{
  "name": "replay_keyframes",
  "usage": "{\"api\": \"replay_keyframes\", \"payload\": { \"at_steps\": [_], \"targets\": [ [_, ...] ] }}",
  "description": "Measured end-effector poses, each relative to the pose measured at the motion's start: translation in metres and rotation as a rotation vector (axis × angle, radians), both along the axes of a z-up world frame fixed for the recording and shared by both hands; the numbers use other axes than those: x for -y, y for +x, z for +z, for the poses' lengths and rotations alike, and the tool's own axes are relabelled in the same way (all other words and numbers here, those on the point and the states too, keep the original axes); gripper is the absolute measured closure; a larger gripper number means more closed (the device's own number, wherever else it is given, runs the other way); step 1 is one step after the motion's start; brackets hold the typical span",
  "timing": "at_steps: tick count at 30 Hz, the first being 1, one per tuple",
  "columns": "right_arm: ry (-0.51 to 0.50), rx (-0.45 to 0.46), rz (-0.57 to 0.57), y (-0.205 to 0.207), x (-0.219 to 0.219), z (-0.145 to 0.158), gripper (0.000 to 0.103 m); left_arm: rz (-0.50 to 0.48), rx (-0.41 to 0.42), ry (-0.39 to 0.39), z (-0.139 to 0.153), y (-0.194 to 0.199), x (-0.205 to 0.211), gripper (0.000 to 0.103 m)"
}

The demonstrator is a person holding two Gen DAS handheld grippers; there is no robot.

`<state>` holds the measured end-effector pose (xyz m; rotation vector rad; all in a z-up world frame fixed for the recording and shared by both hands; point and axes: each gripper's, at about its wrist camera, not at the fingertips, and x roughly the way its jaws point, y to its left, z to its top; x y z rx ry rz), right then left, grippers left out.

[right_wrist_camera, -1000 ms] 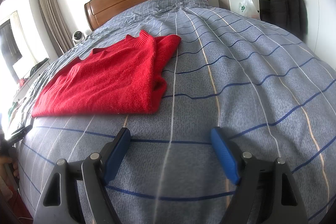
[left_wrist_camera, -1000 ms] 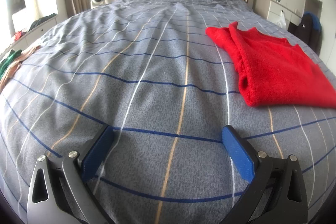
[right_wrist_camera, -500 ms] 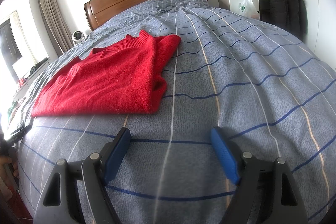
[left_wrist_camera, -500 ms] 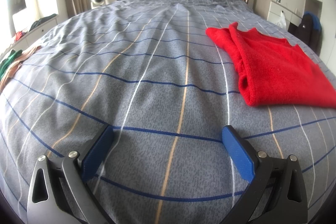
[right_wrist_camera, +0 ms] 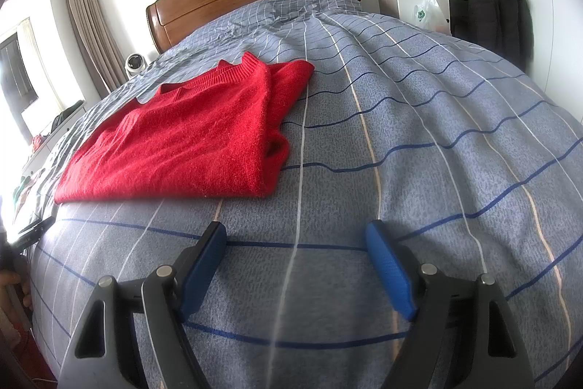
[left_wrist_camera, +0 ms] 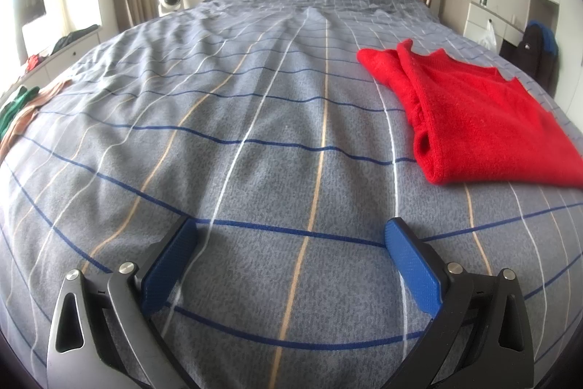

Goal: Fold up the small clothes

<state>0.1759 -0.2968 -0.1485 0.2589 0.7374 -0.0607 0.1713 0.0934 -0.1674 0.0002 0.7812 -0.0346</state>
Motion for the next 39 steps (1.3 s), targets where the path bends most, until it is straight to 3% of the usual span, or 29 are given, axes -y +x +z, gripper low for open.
{"api": "replay_keyframes", "payload": {
  "at_steps": [30, 34, 36, 39],
  "targets": [
    [-0.007, -0.001, -0.002, 0.0, 0.0, 0.001, 0.025, -0.001, 0.002, 0.0, -0.001, 0.001, 0.0, 0.001],
    [-0.015, -0.033, -0.009, 0.004, 0.0, 0.006, 0.025, 0.009, -0.016, 0.01, 0.0, -0.002, 0.001, 0.001],
    [0.027, -0.058, -0.001, 0.009, 0.006, 0.016, 0.025, 0.023, -0.039, 0.013, 0.003, -0.014, 0.0, 0.001],
    [0.208, -0.026, -0.055, 0.018, 0.038, 0.035, 0.025, 0.015, -0.018, -0.018, 0.008, -0.049, -0.005, 0.001]
  ]
}}
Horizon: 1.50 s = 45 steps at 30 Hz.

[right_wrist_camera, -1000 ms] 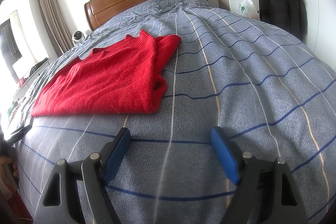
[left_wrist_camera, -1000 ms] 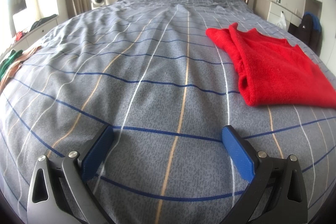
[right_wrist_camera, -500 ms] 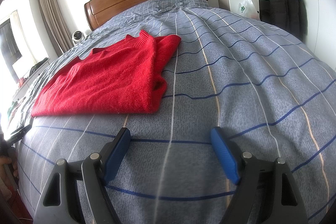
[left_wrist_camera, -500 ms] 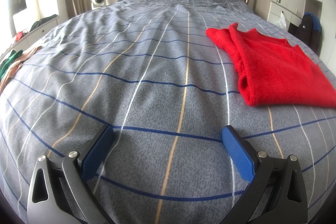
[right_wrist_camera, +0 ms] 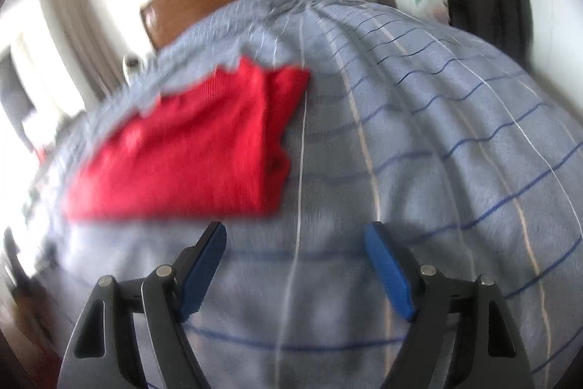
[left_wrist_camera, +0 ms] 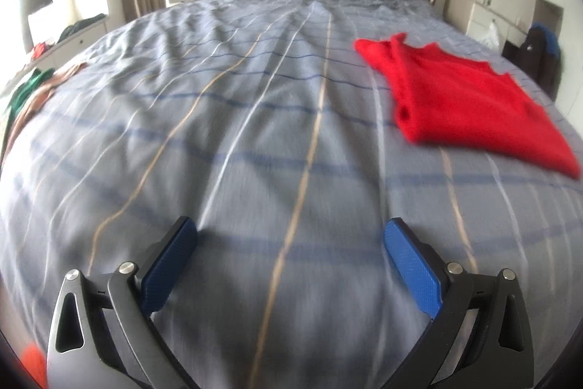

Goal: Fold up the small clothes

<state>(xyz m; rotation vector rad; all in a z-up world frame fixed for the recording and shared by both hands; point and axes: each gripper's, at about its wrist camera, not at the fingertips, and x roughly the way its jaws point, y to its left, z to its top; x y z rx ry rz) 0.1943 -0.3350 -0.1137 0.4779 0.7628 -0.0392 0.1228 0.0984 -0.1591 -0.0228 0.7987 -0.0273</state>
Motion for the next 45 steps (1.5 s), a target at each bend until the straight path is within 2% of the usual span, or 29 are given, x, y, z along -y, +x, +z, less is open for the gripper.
{"api": "replay_keyframes", "payload": {
  "at_steps": [2, 4, 5, 8, 10, 11, 12, 13, 14, 16, 21, 24, 27, 31, 32, 34, 35, 39, 41, 42, 44, 45],
  "targets": [
    [0.105, -0.002, -0.023, 0.017, 0.018, 0.008, 0.025, -0.027, -0.01, 0.002, 0.002, -0.015, -0.001, 0.001],
    [0.204, -0.027, 0.004, 0.045, 0.029, 0.012, 0.025, -0.04, -0.046, -0.016, 0.007, -0.015, -0.004, 0.001],
    [0.224, -0.05, 0.023, 0.064, 0.029, 0.012, 0.025, -0.036, -0.061, -0.033, 0.009, -0.014, -0.006, 0.001],
    [0.202, -0.101, 0.046, 0.103, 0.022, 0.007, 0.033, -0.013, -0.084, -0.105, 0.011, -0.016, -0.016, 0.001],
    [0.21, -0.158, 0.053, 0.127, 0.013, -0.006, 0.036, -0.014, -0.078, -0.113, 0.007, -0.02, -0.02, 0.001],
    [0.202, -0.197, 0.057, 0.135, 0.007, -0.014, 0.041, -0.021, -0.073, -0.095, 0.003, -0.021, -0.019, 0.001],
    [0.185, -0.236, 0.067, 0.142, 0.001, -0.021, 0.061, -0.03, -0.066, -0.07, -0.001, -0.023, -0.017, 0.001],
    [0.158, -0.257, 0.077, 0.146, -0.005, -0.022, 0.073, -0.04, -0.054, -0.042, -0.002, -0.021, -0.014, 0.0],
    [0.137, -0.257, 0.08, 0.148, -0.009, -0.018, 0.09, -0.04, -0.048, -0.038, -0.002, -0.02, -0.013, 0.0],
    [0.107, -0.229, 0.094, 0.149, -0.02, 0.004, 0.091, -0.029, -0.039, -0.052, -0.001, -0.017, -0.012, 0.0],
    [0.156, -0.115, 0.223, 0.162, -0.08, 0.078, 0.091, -0.013, -0.008, -0.063, -0.002, -0.004, -0.011, 0.0],
    [0.183, -0.089, 0.292, 0.178, -0.131, 0.095, 0.091, -0.018, -0.002, -0.062, -0.003, -0.006, -0.013, 0.0],
    [0.211, -0.097, 0.338, 0.2, -0.187, 0.084, 0.091, -0.022, -0.001, -0.063, -0.003, -0.012, -0.015, 0.0],
    [0.18, -0.151, 0.386, 0.213, -0.253, 0.044, 0.09, -0.024, 0.004, -0.055, -0.004, -0.015, -0.014, 0.0],
    [0.182, -0.169, 0.405, 0.215, -0.265, 0.032, 0.083, -0.025, 0.004, -0.054, -0.004, -0.016, -0.014, 0.0],
    [0.298, -0.226, 0.45, 0.214, -0.274, 0.011, 0.062, -0.025, 0.003, -0.057, -0.004, -0.017, -0.013, 0.0],
    [0.348, -0.223, 0.461, 0.212, -0.274, 0.01, 0.053, -0.025, 0.002, -0.06, -0.004, -0.017, -0.013, 0.0],
    [0.402, -0.109, 0.542, 0.195, -0.249, 0.044, 0.052, -0.02, -0.001, -0.069, -0.004, -0.016, -0.015, 0.0],
    [0.331, -0.052, 0.534, 0.187, -0.231, 0.065, 0.052, -0.017, 0.0, -0.075, -0.004, -0.015, -0.016, 0.0],
    [0.244, -0.041, 0.513, 0.183, -0.222, 0.073, 0.052, -0.016, 0.0, -0.077, -0.004, -0.014, -0.016, 0.0],
    [0.036, -0.074, 0.494, 0.178, -0.222, 0.075, 0.054, -0.014, 0.001, -0.074, -0.004, -0.014, -0.016, 0.0],
    [0.005, -0.094, 0.511, 0.176, -0.224, 0.07, 0.06, -0.013, 0.002, -0.071, -0.004, -0.014, -0.016, 0.0]
  ]
}}
